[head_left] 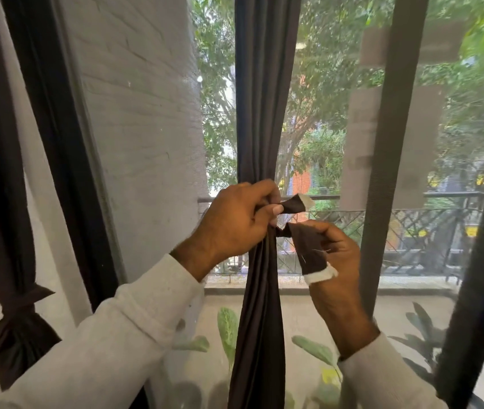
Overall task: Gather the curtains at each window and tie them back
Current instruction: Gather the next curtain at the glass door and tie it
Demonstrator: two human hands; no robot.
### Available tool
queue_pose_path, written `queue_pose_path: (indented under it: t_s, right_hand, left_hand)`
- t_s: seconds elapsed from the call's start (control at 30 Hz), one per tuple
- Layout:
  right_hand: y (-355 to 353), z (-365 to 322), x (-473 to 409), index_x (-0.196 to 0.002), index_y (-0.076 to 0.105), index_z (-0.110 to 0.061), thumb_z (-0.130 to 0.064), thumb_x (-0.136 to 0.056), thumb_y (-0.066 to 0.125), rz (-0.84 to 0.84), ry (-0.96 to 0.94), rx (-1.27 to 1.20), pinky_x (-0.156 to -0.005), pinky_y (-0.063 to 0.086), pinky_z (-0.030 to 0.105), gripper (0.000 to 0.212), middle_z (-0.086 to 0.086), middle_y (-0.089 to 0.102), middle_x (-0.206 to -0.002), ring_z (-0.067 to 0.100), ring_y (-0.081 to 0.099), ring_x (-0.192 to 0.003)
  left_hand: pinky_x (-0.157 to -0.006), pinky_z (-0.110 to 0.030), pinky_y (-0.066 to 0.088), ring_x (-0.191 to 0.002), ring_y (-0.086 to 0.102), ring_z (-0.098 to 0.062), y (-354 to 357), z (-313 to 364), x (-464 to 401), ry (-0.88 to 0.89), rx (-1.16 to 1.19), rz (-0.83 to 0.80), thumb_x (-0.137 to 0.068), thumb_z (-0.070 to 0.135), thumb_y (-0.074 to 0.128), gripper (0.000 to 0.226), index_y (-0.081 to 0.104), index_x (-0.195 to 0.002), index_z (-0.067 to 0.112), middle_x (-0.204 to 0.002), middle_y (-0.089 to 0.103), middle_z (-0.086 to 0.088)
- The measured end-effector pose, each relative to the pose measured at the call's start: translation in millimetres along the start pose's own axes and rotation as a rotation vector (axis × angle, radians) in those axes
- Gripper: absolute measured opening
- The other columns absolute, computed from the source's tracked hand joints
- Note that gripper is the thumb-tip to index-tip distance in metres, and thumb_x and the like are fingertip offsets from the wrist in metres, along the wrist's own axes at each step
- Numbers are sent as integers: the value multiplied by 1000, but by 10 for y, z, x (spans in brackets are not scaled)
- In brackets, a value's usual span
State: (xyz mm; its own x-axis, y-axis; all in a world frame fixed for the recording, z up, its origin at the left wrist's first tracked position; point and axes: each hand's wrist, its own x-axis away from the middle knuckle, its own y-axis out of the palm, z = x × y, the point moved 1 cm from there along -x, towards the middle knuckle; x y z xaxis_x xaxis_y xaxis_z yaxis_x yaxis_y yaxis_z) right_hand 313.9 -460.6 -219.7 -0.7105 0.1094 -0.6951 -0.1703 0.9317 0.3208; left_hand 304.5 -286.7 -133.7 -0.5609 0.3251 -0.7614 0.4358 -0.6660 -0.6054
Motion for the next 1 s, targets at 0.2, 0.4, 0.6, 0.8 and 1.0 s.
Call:
queue_pose_path:
  t_s: [0.2,0.4,0.6,0.8,1.0]
  right_hand:
    - [33,-171,-205,-82,70,-11,4,-75,83,-6,81,2,-63,55,21,21,-5,70,-65,7,64,-59]
    - [-9,-246,-403,-118,73,-7,-26,-68,89,-88,355,52,-63,41,32,56,19,63,-75,26,45,-68]
    - [-1,-364,-441,-88,75,1,-24,-77,85,-167,424,52,-56,38,25,29,19,66,-80,27,41,-69]
    - [17,-451,-484,-59,66,-12,-10,-81,85,-136,397,117,-54,36,29,29,13,63,-63,22,43,-56]
    - [-7,-496,-473,-57,66,-13,0,-77,84,-115,362,170,-55,38,32,30,10,63,-56,21,51,-53]
  left_hand:
    - [-71,-17,51,-79,76,-11,-127,-11,9,3,109,-90,-104,10,67,5,68,-100,12,-79,77,8]
    - [-86,-40,61,-91,77,-17,-187,-92,23,47,143,-123,-104,9,66,11,73,-112,7,-93,79,1]
    - [-84,-36,59,-89,74,-12,-230,-81,57,73,110,-136,-102,13,72,3,72,-100,12,-90,77,8]
    - [-86,-44,59,-89,74,-17,-203,1,107,52,153,-110,-95,13,81,20,64,-106,11,-91,75,2]
    - [-89,-30,55,-89,68,-15,-29,42,249,175,-34,66,-87,14,83,69,52,-148,26,-96,73,1]
